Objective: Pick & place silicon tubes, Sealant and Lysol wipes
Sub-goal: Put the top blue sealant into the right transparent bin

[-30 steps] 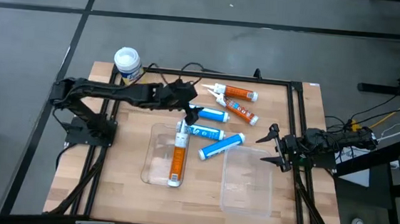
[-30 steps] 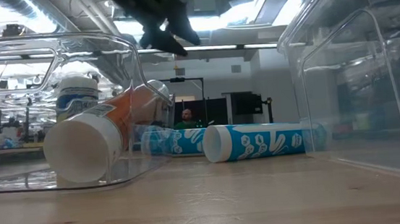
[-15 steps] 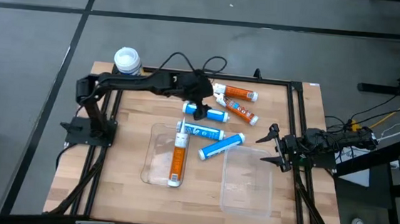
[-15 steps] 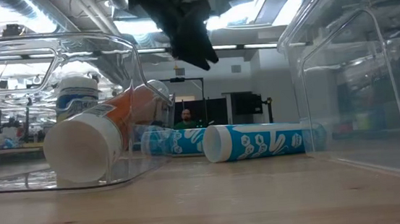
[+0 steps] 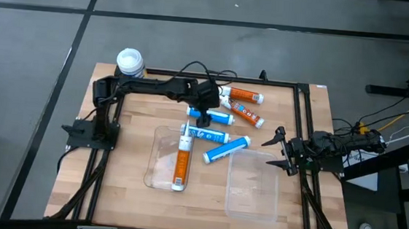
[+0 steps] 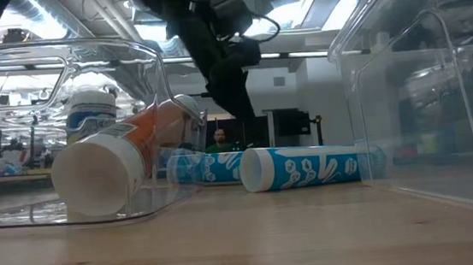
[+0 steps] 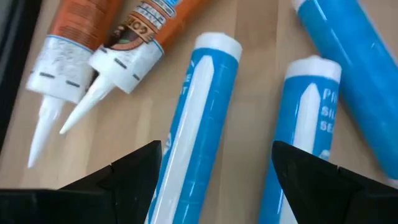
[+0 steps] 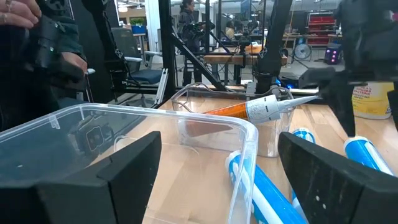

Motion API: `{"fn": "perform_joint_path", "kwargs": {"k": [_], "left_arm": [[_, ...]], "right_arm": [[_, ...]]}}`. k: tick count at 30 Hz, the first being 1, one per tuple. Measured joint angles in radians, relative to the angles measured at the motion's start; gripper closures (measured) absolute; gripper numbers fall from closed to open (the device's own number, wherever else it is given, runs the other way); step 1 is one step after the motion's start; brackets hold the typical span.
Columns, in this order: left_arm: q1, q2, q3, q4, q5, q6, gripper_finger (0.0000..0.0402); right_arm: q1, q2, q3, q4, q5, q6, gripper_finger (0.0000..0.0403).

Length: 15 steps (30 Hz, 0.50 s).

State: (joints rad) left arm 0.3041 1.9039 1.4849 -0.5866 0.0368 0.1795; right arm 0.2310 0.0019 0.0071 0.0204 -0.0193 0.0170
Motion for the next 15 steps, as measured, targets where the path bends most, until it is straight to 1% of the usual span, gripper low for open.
{"fn": "perform_joint_path", "kwargs": {"k": [12,15], "left_arm": [[0.020,0.034,-0.002,-0.060,-0.021,0.107,0.0100],[0.020,0.048,0.000,-0.047,-0.026,0.119,0.0100]], "right_arm": [[0.000,0.001,0.000,0.000,0.000,0.000,0.0080],[0.000,0.001,0.000,0.000,0.000,0.000,0.0080]]}}
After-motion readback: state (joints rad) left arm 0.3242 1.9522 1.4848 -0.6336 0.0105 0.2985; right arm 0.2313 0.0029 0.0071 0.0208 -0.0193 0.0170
